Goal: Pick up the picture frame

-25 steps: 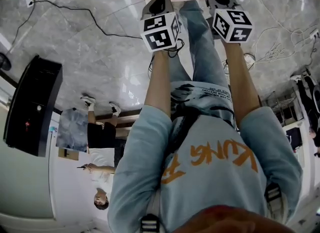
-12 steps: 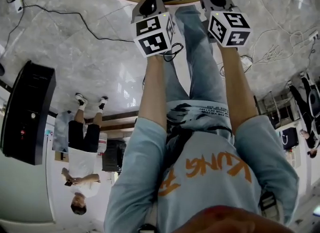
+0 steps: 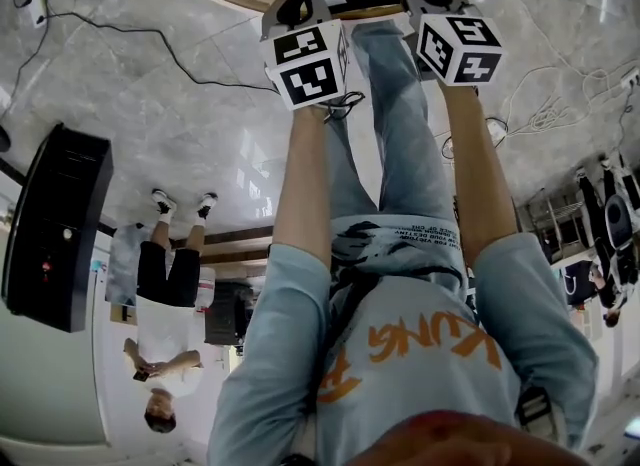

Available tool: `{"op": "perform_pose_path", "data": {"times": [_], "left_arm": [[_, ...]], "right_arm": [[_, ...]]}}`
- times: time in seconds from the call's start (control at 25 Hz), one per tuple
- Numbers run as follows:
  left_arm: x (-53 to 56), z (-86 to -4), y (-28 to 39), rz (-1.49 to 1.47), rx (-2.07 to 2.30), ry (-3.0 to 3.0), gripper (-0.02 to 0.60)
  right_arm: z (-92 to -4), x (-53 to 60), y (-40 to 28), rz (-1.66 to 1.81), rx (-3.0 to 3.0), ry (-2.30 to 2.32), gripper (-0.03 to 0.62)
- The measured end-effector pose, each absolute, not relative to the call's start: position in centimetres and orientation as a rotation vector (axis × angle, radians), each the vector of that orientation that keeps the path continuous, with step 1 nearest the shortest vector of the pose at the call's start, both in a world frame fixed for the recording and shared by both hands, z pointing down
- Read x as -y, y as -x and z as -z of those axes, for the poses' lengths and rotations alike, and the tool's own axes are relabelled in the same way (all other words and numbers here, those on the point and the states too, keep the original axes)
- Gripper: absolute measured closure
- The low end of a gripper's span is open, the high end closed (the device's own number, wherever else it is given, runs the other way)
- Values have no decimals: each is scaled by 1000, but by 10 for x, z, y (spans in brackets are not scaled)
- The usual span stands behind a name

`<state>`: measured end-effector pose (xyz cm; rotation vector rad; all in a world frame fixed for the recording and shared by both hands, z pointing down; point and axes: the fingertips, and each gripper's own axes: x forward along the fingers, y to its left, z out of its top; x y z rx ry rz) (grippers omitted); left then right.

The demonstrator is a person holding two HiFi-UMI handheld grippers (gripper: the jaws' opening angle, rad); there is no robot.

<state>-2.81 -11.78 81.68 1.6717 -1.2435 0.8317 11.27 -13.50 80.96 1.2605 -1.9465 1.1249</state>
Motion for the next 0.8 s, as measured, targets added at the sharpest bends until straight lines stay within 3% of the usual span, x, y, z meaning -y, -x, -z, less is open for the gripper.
{"op": "perform_pose_path", "data": {"times": [0.2, 0.28, 0.36, 0.8], "left_arm": [[120, -819, 28, -861, 1232, -1672, 548], [121, -824, 29, -864, 1225, -1658, 482], [120, -829, 31, -861, 1227, -1630, 454], [125, -845, 34, -818, 1212, -1574, 472]], "right_arm": [[-821, 137, -108, -1140, 1947, -1192, 509], [-826, 138, -108, -1134, 1940, -1178, 490], [-831, 140, -108, -1132, 1930, -1171, 484], [-842, 149, -99, -1172, 1925, -1120, 489]]}}
